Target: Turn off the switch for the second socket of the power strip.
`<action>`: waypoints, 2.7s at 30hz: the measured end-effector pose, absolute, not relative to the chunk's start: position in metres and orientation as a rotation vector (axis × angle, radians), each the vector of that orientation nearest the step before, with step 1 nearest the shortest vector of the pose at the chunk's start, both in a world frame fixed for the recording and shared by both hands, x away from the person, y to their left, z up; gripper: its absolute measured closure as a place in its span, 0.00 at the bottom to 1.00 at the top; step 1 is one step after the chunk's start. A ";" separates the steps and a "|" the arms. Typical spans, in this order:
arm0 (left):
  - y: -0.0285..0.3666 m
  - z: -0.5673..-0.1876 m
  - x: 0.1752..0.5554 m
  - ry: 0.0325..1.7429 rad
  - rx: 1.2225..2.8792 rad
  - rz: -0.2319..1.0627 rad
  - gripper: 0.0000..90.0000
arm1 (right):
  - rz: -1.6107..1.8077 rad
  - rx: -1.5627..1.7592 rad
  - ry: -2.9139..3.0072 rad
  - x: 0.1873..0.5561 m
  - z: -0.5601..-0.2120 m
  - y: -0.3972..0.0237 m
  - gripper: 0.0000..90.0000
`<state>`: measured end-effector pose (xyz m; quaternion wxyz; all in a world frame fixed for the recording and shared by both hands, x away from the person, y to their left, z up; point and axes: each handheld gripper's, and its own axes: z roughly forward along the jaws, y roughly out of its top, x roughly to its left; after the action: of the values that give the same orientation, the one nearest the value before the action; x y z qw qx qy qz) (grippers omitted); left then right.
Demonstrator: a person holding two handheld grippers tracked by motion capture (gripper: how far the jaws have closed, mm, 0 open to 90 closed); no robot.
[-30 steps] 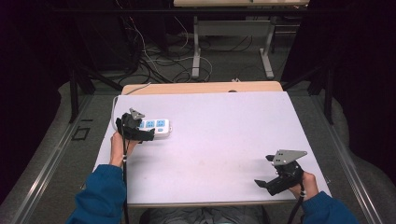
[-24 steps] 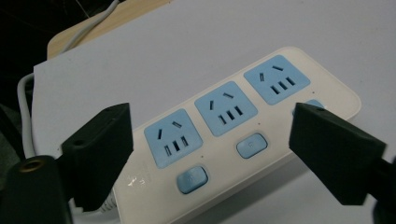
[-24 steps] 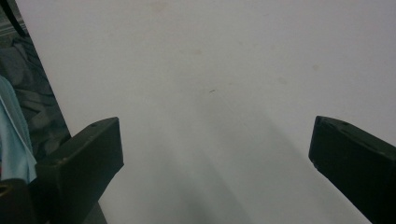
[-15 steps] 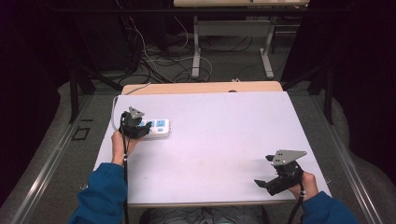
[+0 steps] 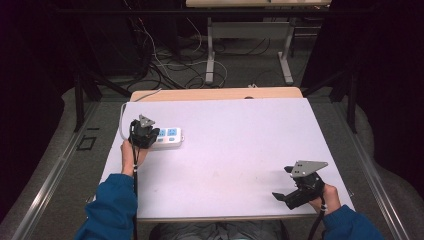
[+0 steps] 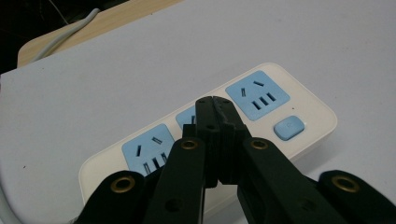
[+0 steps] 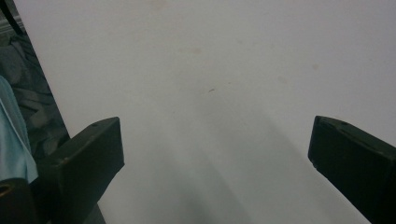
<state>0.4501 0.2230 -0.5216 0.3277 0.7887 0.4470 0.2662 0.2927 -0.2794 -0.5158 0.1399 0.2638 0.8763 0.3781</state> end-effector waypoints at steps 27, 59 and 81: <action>0.216 -0.535 0.453 1.143 2.151 0.655 1.00 | 1.087 0.758 2.531 0.293 -0.516 -0.280 0.03; 0.214 -0.535 0.449 1.157 2.149 0.626 1.00 | 1.085 0.761 2.525 0.292 -0.516 -0.279 0.03; 0.217 -0.536 0.449 1.177 2.129 0.601 1.00 | 1.080 0.764 2.526 0.292 -0.516 -0.280 0.03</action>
<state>0.4494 0.2167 -0.5360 0.3127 0.8069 0.4462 0.2279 0.2918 -0.2795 -0.5162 0.1444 0.2651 0.8766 0.3747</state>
